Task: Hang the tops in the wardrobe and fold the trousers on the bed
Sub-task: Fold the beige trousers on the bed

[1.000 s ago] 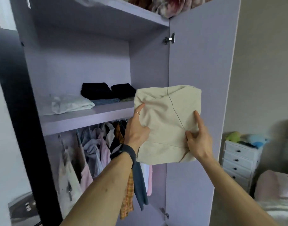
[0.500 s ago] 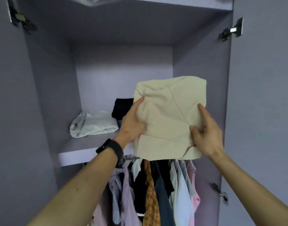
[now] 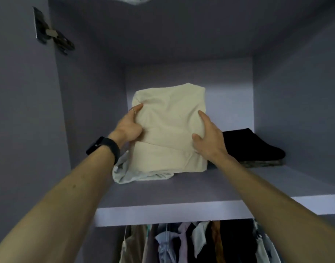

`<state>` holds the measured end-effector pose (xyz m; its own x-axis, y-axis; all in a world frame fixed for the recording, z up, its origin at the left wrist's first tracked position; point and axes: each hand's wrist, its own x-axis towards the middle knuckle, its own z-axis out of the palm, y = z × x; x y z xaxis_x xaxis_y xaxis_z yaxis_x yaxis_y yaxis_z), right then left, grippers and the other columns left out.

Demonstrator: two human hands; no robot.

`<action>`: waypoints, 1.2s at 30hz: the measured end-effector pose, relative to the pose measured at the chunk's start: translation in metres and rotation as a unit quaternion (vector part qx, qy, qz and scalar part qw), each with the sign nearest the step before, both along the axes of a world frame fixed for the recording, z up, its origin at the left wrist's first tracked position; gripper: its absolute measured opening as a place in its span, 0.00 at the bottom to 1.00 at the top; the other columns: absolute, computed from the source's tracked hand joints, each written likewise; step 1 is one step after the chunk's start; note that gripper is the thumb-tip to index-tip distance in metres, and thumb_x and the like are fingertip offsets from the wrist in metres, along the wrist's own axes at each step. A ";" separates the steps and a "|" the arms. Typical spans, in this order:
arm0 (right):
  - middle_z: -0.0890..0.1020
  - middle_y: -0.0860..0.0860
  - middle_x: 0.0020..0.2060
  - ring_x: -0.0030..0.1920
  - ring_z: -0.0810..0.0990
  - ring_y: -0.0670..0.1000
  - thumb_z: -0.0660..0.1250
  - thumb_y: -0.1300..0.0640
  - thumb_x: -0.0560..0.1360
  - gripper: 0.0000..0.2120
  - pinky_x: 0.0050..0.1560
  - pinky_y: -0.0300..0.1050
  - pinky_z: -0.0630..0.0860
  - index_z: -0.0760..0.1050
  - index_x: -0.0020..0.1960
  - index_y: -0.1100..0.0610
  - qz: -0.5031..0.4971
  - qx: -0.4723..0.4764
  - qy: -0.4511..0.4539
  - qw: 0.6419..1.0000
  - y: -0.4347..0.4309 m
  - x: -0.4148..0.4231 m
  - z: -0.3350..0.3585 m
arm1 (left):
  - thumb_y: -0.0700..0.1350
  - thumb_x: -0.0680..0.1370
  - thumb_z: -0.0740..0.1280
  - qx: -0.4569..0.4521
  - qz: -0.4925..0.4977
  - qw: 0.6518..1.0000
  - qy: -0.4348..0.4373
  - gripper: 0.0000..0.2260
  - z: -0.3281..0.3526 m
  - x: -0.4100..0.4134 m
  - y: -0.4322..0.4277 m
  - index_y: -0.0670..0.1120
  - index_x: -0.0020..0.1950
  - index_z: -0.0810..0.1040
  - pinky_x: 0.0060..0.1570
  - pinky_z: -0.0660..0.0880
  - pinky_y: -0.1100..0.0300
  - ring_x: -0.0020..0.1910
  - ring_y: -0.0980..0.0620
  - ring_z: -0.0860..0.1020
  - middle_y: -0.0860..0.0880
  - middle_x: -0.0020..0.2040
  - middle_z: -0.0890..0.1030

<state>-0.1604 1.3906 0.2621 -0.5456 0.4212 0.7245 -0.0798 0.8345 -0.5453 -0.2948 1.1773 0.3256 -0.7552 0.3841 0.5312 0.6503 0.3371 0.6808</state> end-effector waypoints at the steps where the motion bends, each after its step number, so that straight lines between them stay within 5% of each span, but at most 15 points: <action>1: 0.72 0.55 0.68 0.66 0.73 0.57 0.65 0.59 0.80 0.35 0.64 0.47 0.70 0.52 0.81 0.47 0.011 -0.002 -0.006 1.000 -0.002 -0.025 0.000 | 0.31 0.74 0.59 -0.004 0.014 1.000 -0.010 0.38 -0.001 -0.018 -0.002 0.60 0.78 0.61 0.52 0.78 0.56 0.60 0.45 0.77 0.47 0.69 0.73; 3: 0.73 0.55 0.67 0.64 0.74 0.56 0.65 0.60 0.79 0.36 0.64 0.46 0.72 0.52 0.81 0.46 0.032 -0.019 -0.027 0.999 -0.002 -0.058 0.003 | 0.32 0.74 0.59 -0.018 0.036 0.998 -0.039 0.37 0.000 -0.044 -0.003 0.60 0.79 0.61 0.51 0.78 0.53 0.61 0.40 0.78 0.44 0.68 0.75; 6: 0.74 0.54 0.68 0.62 0.76 0.54 0.66 0.61 0.78 0.38 0.62 0.44 0.75 0.53 0.81 0.46 0.079 -0.070 -0.082 0.991 0.003 -0.112 0.009 | 0.34 0.75 0.59 -0.058 0.078 0.992 -0.077 0.35 0.008 -0.086 0.002 0.58 0.80 0.61 0.66 0.72 0.48 0.69 0.38 0.73 0.42 0.72 0.72; 10: 0.69 0.54 0.73 0.68 0.72 0.55 0.68 0.62 0.77 0.40 0.60 0.40 0.72 0.52 0.82 0.47 0.120 -0.119 -0.145 0.975 0.013 -0.163 0.015 | 0.33 0.76 0.57 -0.130 0.118 0.980 -0.090 0.34 0.016 -0.126 0.013 0.54 0.81 0.59 0.68 0.69 0.49 0.72 0.39 0.70 0.43 0.75 0.68; 15: 0.68 0.54 0.73 0.66 0.74 0.57 0.68 0.60 0.77 0.39 0.56 0.56 0.82 0.53 0.82 0.48 0.132 -0.162 -0.236 0.949 0.016 -0.215 0.006 | 0.40 0.81 0.60 -0.232 0.165 0.957 -0.055 0.25 0.003 -0.174 0.026 0.46 0.79 0.63 0.73 0.62 0.57 0.76 0.45 0.65 0.47 0.79 0.64; 19: 0.68 0.56 0.73 0.66 0.75 0.57 0.64 0.62 0.78 0.34 0.59 0.58 0.80 0.57 0.81 0.55 0.142 -0.215 -0.297 0.919 0.029 -0.233 -0.013 | 0.45 0.81 0.65 -0.313 0.170 0.934 -0.037 0.17 -0.032 -0.202 0.046 0.49 0.70 0.76 0.69 0.68 0.56 0.70 0.45 0.72 0.48 0.71 0.74; 23: 0.74 0.59 0.67 0.59 0.80 0.59 0.65 0.61 0.77 0.28 0.53 0.57 0.83 0.66 0.76 0.62 0.106 -0.139 -0.330 0.928 0.033 -0.239 -0.006 | 0.56 0.82 0.63 -0.347 0.180 0.919 -0.050 0.20 -0.017 -0.207 0.056 0.48 0.71 0.76 0.70 0.67 0.51 0.70 0.44 0.71 0.46 0.72 0.73; 26: 0.78 0.58 0.63 0.53 0.83 0.58 0.67 0.56 0.76 0.24 0.47 0.52 0.85 0.73 0.71 0.60 0.049 0.019 -0.400 0.915 0.030 -0.232 0.014 | 0.63 0.82 0.57 -0.352 0.180 0.918 -0.024 0.27 -0.001 -0.182 0.063 0.46 0.72 0.74 0.70 0.66 0.50 0.72 0.43 0.70 0.45 0.73 0.73; 30: 0.74 0.55 0.65 0.63 0.76 0.57 0.63 0.46 0.80 0.20 0.48 0.47 0.70 0.74 0.67 0.54 -0.108 0.248 -0.288 0.919 0.022 -0.236 0.039 | 0.69 0.81 0.52 -0.353 0.152 0.923 -0.007 0.28 -0.014 -0.149 0.074 0.56 0.73 0.72 0.72 0.65 0.48 0.73 0.44 0.69 0.50 0.74 0.72; 33: 0.68 0.53 0.74 0.73 0.64 0.59 0.55 0.38 0.81 0.26 0.65 0.54 0.68 0.66 0.76 0.46 -0.011 0.235 -0.281 0.931 0.023 -0.259 0.034 | 0.73 0.77 0.46 -0.404 0.182 0.897 -0.004 0.32 -0.047 -0.144 0.080 0.61 0.76 0.67 0.74 0.59 0.41 0.76 0.41 0.64 0.50 0.77 0.67; 36: 0.49 0.48 0.82 0.81 0.42 0.60 0.48 0.28 0.79 0.33 0.78 0.64 0.45 0.49 0.81 0.36 0.073 0.176 -0.397 0.898 0.033 -0.281 0.004 | 0.71 0.78 0.41 -0.438 0.198 0.877 0.014 0.30 -0.087 -0.149 0.080 0.66 0.80 0.54 0.77 0.42 0.38 0.81 0.39 0.48 0.52 0.83 0.52</action>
